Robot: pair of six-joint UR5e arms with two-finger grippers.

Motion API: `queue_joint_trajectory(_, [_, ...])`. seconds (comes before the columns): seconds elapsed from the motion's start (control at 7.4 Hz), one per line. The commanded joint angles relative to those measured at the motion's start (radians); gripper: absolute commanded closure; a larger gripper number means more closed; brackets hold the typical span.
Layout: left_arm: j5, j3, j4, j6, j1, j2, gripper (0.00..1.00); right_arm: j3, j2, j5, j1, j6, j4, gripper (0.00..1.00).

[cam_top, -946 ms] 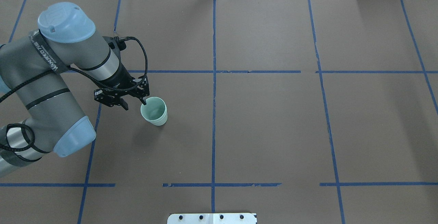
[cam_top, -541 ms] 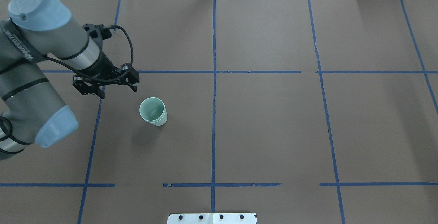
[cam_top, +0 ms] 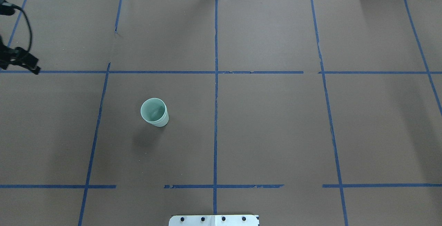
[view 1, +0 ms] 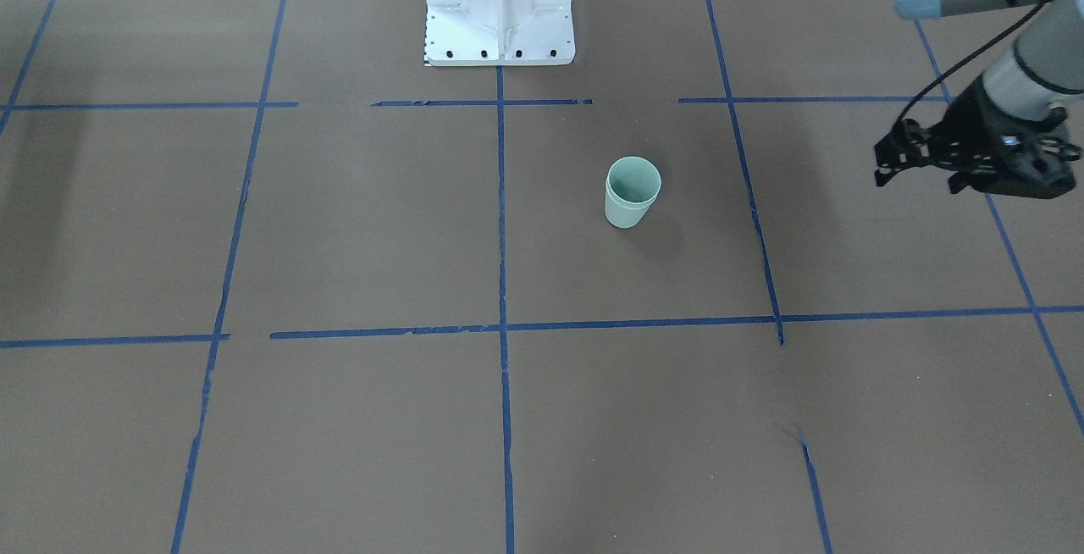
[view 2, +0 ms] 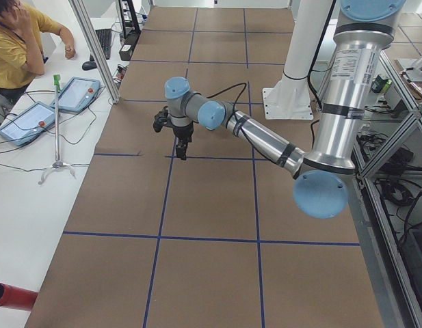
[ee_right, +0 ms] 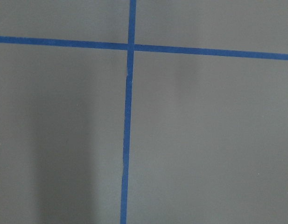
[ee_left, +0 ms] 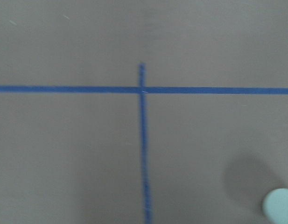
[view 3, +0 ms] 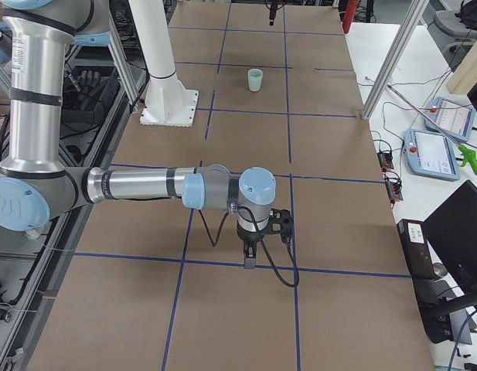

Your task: Stack cups

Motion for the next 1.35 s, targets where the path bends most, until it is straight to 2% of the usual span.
queue_joint_trajectory(0.0, [-0.009, 0.046, -0.002, 0.374, -0.228, 0.176, 0.00, 0.000, 0.000, 0.000, -0.001, 0.000, 0.000, 0.00])
queue_joint_trajectory(0.14, [-0.010, 0.102, -0.002, 0.413, -0.294, 0.190, 0.00, 0.000, 0.000, 0.000, -0.001, 0.000, 0.000, 0.00])
queue_joint_trajectory(0.41, [-0.010, 0.120, -0.002, 0.486, -0.391, 0.242, 0.00, 0.000, -0.002, 0.000, 0.001, 0.000, 0.000, 0.00])
queue_joint_trajectory(1.08, [-0.009, 0.161, -0.008, 0.488, -0.393, 0.238, 0.00, 0.000, 0.000, 0.000, 0.001, 0.000, 0.000, 0.00])
queue_joint_trajectory(1.22, [-0.009, 0.160, -0.046, 0.490, -0.393, 0.241, 0.00, 0.000, 0.000, 0.000, -0.001, 0.000, 0.000, 0.00])
